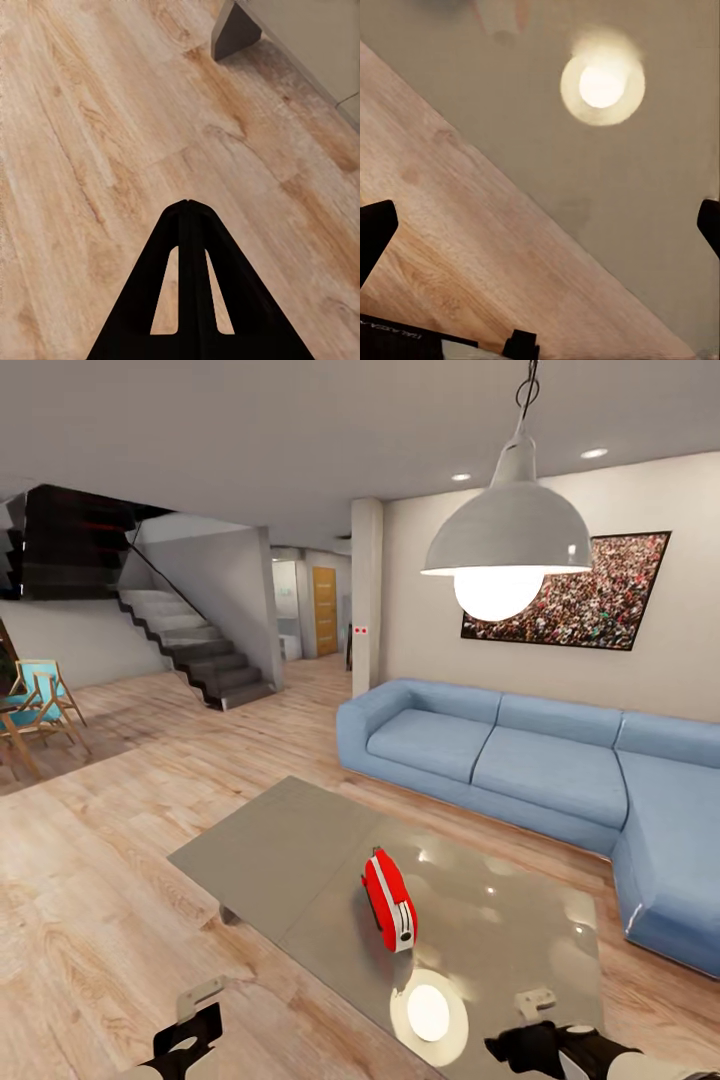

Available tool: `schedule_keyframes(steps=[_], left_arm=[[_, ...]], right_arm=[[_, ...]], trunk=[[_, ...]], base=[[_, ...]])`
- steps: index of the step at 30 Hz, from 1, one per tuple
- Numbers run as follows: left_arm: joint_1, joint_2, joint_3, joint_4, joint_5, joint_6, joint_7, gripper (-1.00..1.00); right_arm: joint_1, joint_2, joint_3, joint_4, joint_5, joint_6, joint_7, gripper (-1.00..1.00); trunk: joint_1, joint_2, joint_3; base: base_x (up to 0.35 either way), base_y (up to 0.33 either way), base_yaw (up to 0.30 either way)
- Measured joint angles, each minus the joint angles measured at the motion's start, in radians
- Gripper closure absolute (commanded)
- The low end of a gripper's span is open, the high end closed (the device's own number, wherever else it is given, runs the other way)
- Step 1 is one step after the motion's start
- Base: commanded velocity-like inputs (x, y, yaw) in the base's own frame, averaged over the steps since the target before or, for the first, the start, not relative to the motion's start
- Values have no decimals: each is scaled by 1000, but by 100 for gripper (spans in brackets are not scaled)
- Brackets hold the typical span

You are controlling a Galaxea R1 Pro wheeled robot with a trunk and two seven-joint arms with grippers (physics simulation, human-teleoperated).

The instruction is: Turn on the radio receiver that's on the table in the living room.

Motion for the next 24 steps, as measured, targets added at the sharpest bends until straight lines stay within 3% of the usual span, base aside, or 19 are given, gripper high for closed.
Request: schedule_keyframes(steps=[14, 24], left_arm=[[0, 4, -1, 0, 0, 0, 0, 100], [0, 4, -1, 0, 0, 0, 0, 100]], right_arm=[[102, 3, -1, 0, -1, 0, -1, -100], [112, 9, -2, 0, -2, -1, 1, -100]], trunk=[[-54, 98, 44], [-92, 168, 75]], base=[[0, 0, 0], [0, 0, 0]])
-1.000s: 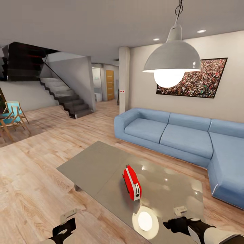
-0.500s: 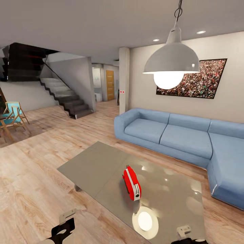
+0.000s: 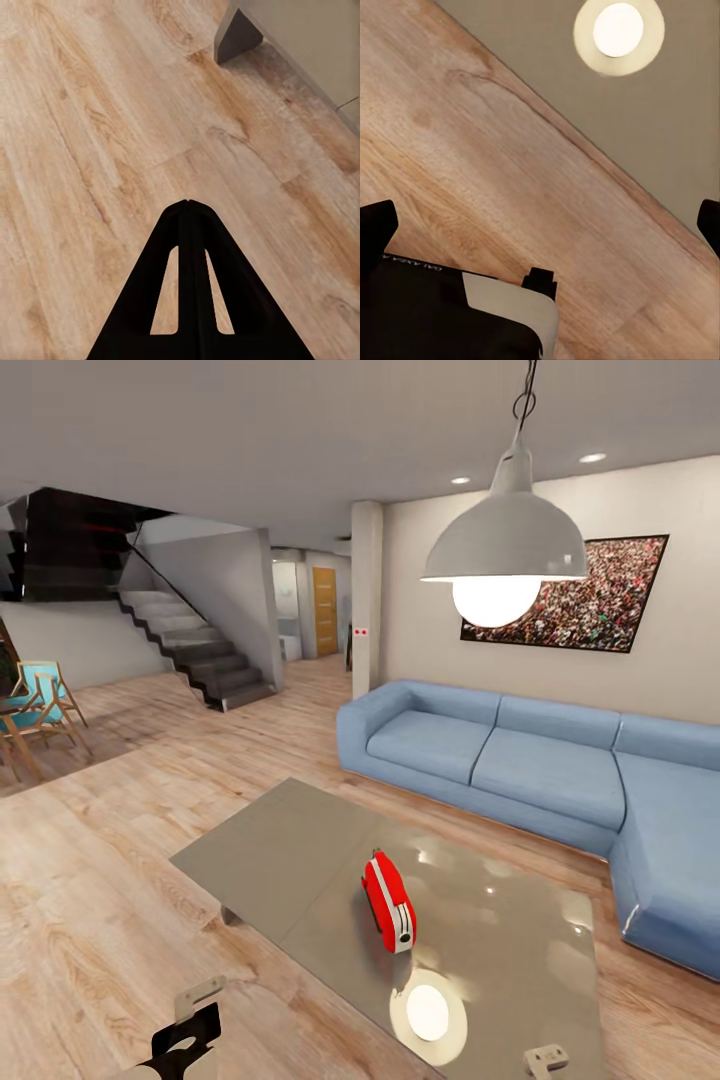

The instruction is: Turn on the radio receiver that's on the table in the living room.

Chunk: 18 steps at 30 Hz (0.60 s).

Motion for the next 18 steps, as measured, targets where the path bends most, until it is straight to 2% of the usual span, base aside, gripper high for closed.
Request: schedule_keyframes(steps=[18], left_arm=[[0, -4, 0, 10, -1, 0, 0, 100]], right_arm=[[0, 2, 0, 0, 0, 0, 0, -100]], trunk=[[-69, 126, 56]], base=[[0, 0, 0]])
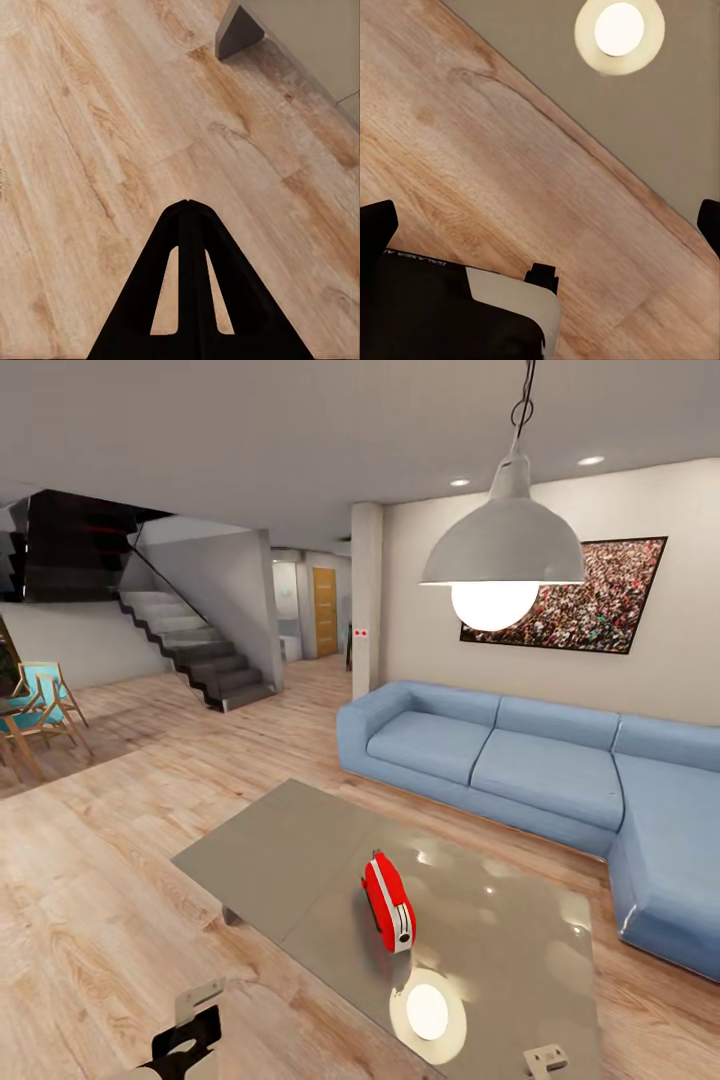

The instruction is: Turn on the radio receiver that's on the table in the living room.

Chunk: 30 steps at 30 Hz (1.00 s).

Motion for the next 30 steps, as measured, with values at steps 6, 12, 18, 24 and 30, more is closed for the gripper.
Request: schedule_keyframes(steps=[6, 12, 18, 24, 30], left_arm=[[46, 9, 1, 16, 0, 1, 6, 100], [164, 68, 3, 18, 2, -1, -2, 100], [252, 74, -1, 18, -19, -4, -12, 100], [292, 49, -6, 17, -97, -3, -44, 100], [298, 24, -7, 15, -112, -4, -53, 100]], right_arm=[[0, 0, 0, 0, 0, 0, 0, -100], [0, 0, 0, 0, 0, 0, 0, -100], [0, 0, 0, 0, 0, 0, 0, -100], [0, 0, 0, 0, 0, 0, 0, -100], [0, 0, 0, 0, 0, 0, 0, -100]], trunk=[[0, 0, 0], [0, 0, 0], [0, 0, 0], [0, 0, 0], [0, 0, 0]], base=[[0, 0, 0], [0, 0, 0], [0, 0, 0], [0, 0, 0], [0, 0, 0]])
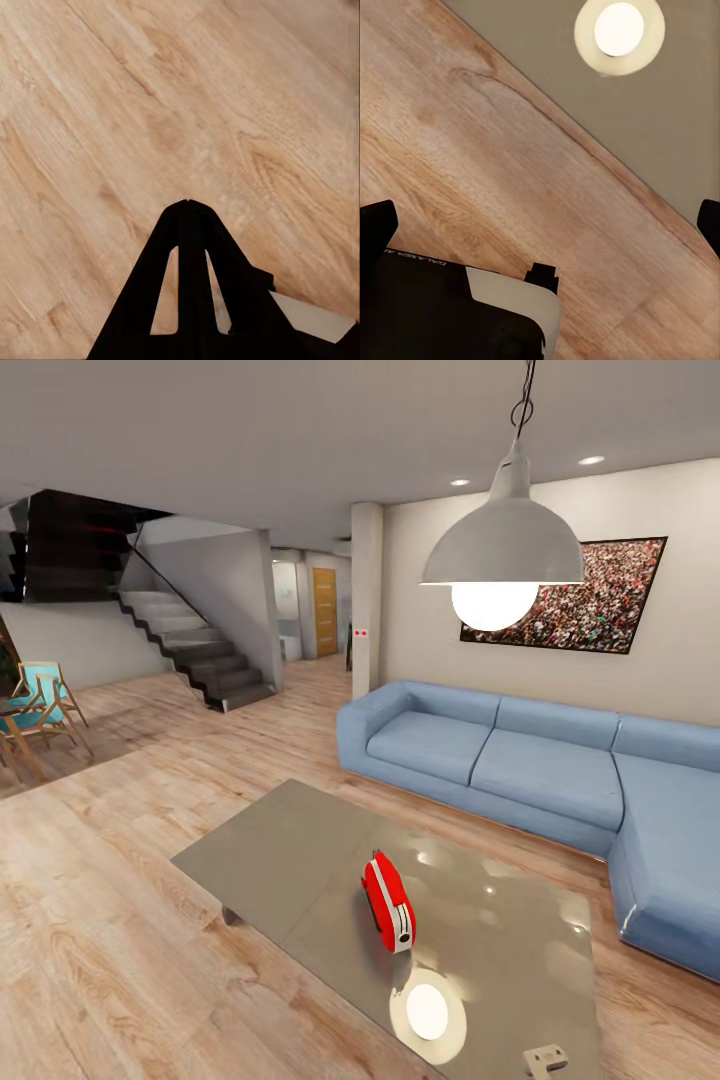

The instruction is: Turn on the radio receiver that's on the table in the living room.

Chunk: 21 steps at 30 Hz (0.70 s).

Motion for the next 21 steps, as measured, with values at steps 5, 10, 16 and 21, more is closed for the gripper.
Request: schedule_keyframes(steps=[5, 10, 16, 21], left_arm=[[1, -39, 1, 1, -2, 3, -1, 100], [1, -53, 1, 1, -2, 4, -1, 100], [1, -56, 2, 1, -2, 4, -1, 100], [1, -56, 2, 1, -2, 4, -1, 100]], right_arm=[[0, 0, 0, 0, 0, 0, 0, -100], [0, 0, 0, 0, 0, 0, 0, -100], [0, 0, 0, 0, 0, 0, -1, -100], [0, 0, 0, 0, 0, 0, 0, -100]], trunk=[[0, 0, 0], [0, 0, 0], [0, 0, 0], [0, 0, 0]], base=[[0, 0, 0], [0, 0, 0], [0, 0, 0], [0, 0, 0]])
